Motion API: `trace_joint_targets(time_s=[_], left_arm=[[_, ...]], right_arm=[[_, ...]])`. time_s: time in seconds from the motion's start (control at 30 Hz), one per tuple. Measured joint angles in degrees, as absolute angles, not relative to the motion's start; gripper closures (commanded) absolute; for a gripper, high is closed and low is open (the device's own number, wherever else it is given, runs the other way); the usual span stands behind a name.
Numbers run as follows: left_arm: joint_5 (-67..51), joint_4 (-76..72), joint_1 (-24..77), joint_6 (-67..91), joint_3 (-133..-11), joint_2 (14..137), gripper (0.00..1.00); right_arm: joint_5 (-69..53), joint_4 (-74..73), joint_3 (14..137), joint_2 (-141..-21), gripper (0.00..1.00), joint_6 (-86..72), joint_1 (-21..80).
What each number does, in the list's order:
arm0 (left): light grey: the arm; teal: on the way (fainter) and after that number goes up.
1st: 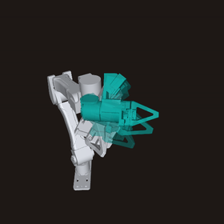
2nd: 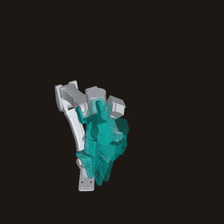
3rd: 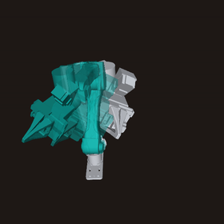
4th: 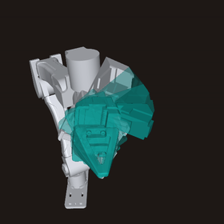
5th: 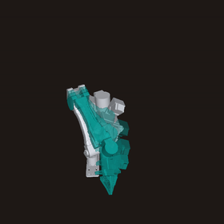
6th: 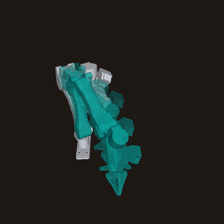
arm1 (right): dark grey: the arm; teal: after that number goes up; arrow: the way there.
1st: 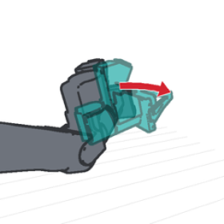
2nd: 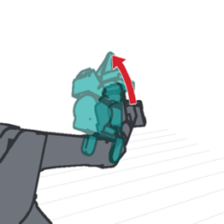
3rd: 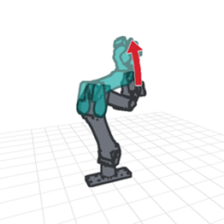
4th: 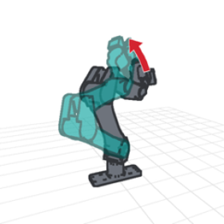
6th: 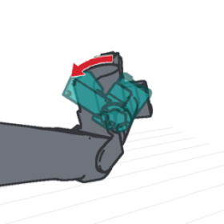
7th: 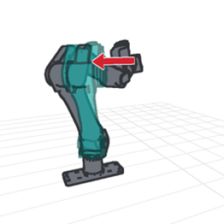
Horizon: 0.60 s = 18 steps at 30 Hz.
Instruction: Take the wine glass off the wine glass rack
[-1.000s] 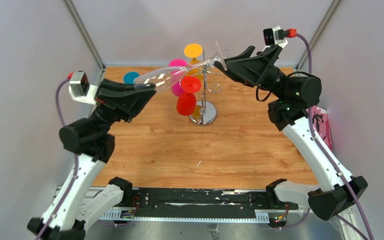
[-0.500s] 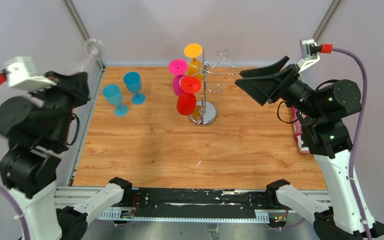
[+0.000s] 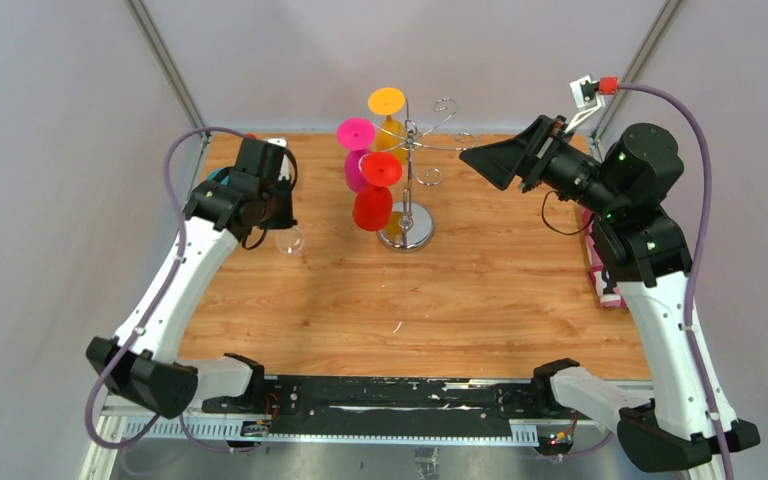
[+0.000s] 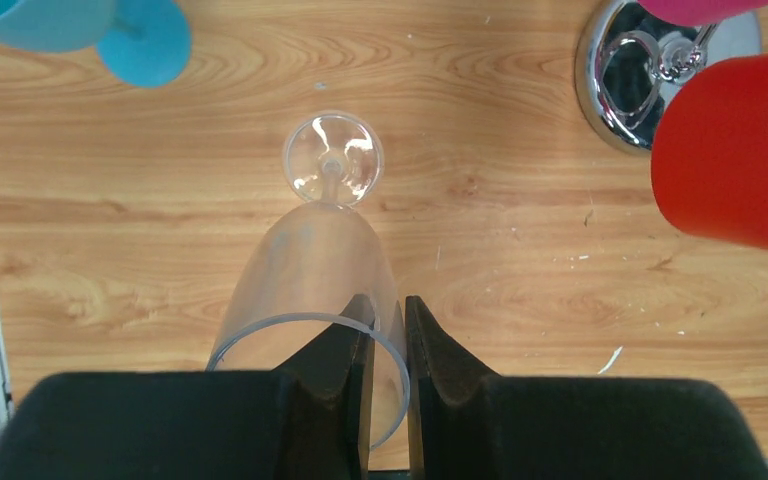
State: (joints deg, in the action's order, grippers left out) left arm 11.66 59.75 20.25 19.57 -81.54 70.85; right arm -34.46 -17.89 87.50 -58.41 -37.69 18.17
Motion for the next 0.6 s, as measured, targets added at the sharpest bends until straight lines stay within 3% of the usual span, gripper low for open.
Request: trace_joint_targets(time_s=[0.33,0.6], left_arm=[[3.53,53.84,10.98,17.21,-86.89,88.18,1.0],[3.97,54.15,6.48,15.25,-95.68,94.78,1.0]], right_arm=[[-37.43,-18.7,85.62,-60.64,0.11,-38.33,13.67],[-39.83,-16.03,83.09,-61.58,0.12,-39.81,12.6]])
